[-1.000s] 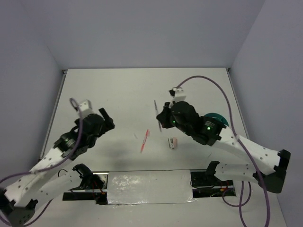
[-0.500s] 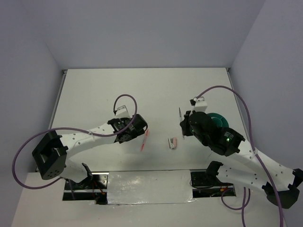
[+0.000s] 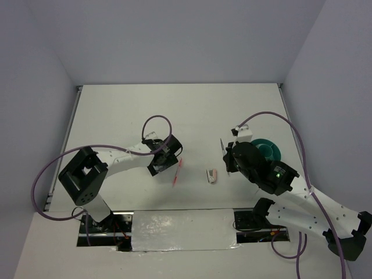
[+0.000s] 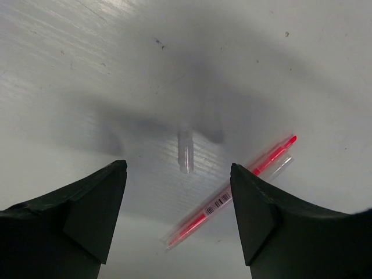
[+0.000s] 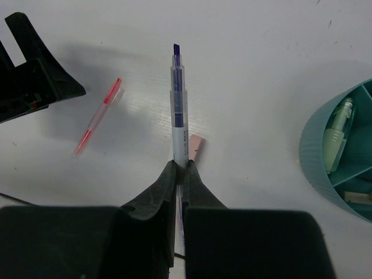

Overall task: Sort the stationery into containers
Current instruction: Close the pen cap on the pen.

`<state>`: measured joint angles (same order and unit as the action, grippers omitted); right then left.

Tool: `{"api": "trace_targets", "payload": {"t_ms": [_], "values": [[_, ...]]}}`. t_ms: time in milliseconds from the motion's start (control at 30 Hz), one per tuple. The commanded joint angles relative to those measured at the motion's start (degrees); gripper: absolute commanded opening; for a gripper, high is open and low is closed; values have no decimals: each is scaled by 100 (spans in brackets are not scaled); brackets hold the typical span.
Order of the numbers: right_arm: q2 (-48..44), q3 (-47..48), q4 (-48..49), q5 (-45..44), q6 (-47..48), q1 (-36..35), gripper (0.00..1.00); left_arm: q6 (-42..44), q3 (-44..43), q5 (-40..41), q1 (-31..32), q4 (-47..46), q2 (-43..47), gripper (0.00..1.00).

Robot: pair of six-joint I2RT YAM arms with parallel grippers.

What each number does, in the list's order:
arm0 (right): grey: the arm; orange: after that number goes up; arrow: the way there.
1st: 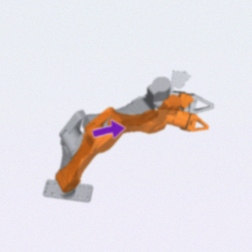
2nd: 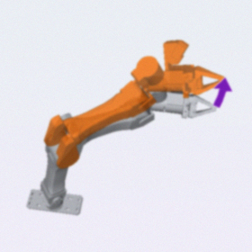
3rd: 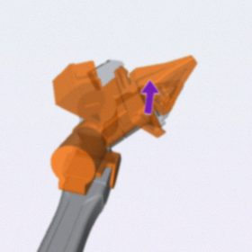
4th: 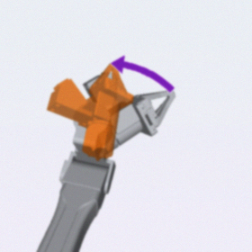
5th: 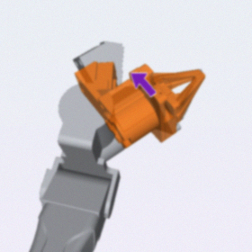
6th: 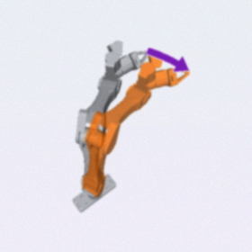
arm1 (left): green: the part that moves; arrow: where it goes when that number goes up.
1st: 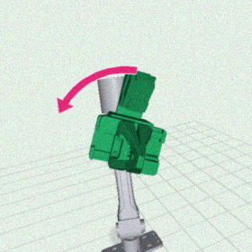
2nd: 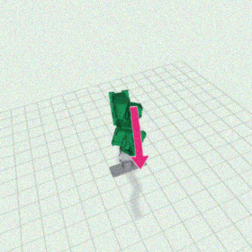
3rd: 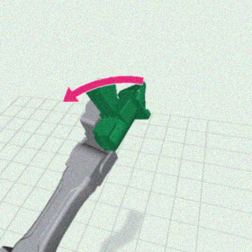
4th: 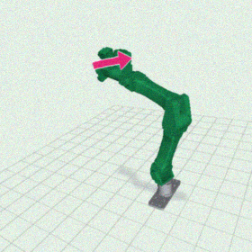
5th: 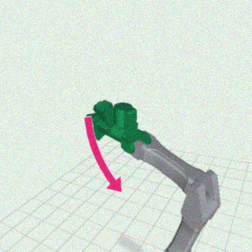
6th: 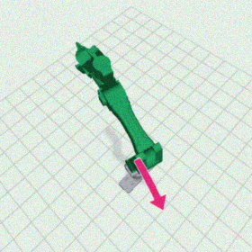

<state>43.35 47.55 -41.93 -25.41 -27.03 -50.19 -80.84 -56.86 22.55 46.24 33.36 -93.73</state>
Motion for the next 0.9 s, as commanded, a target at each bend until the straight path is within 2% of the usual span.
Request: {"api": "trace_targets", "payload": {"t_ms": [0, 400, 533, 733, 800, 867], "values": [[-82, -35, 273, 45, 162, 36, 0, 59, -246, -14, -18, 47, -22, 83], [-11, -167, 440, 115, 215, 36, 0, 15, -475, 189, -80, 460, -453, 77], [15, -211, 493, 106, 224, 36, 0, 15, -493, 250, -89, 531, -514, 68], [24, -176, 502, 62, 259, 45, 0, 15, -431, 233, -97, 513, -576, 63], [6, -167, 502, 62, 259, 54, 0, 59, -449, 215, -124, 487, -628, 57], [-37, -167, 493, 80, 259, 45, 0, 86, -466, 180, -141, 461, -672, 56]]}}
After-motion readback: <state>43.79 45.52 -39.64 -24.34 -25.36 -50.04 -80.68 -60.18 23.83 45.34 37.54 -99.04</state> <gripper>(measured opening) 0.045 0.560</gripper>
